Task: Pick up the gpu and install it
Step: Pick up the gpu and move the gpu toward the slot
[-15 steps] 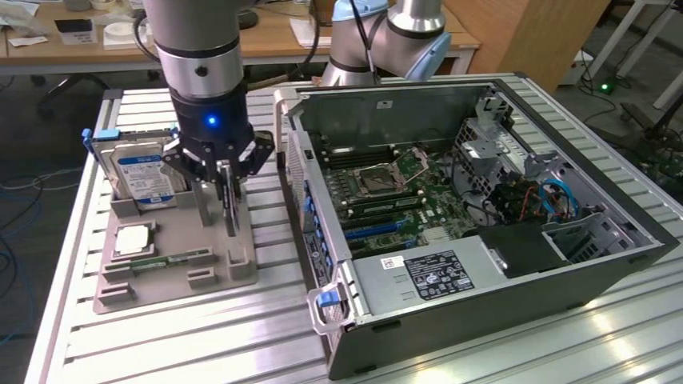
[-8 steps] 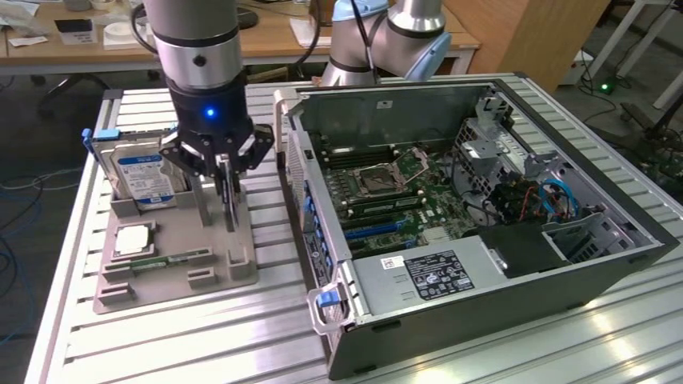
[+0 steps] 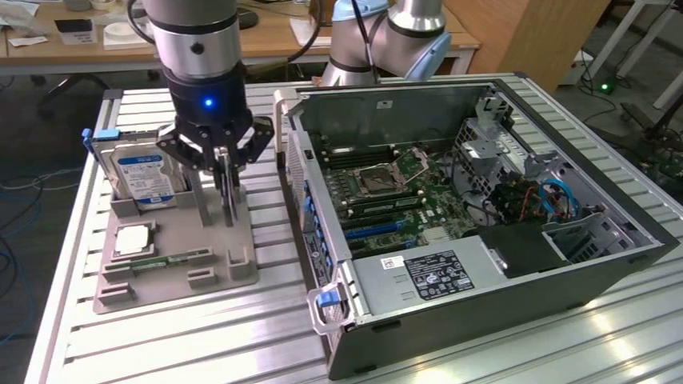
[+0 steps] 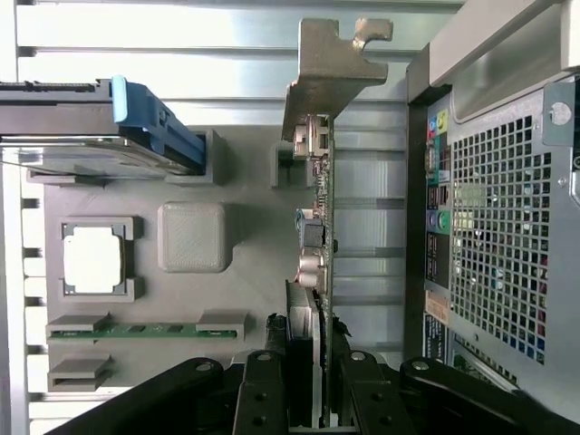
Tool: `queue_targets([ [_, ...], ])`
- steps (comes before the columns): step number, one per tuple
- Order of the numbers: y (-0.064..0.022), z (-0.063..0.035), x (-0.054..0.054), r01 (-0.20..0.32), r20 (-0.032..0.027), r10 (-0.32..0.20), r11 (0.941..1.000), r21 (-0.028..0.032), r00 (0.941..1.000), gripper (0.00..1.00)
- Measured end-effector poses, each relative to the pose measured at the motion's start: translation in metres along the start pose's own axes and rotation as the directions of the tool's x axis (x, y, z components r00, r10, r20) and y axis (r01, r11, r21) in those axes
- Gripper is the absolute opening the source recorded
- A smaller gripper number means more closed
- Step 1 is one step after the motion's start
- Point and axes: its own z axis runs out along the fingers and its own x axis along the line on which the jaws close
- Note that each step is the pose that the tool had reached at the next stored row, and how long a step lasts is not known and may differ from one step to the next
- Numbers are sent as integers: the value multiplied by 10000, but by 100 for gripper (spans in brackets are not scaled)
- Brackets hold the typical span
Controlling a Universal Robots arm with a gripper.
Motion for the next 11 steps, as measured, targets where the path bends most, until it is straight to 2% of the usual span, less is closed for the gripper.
queue_targets([
  [11,6,-159,-2,-1,-2,1,10000,-78,10000,27],
])
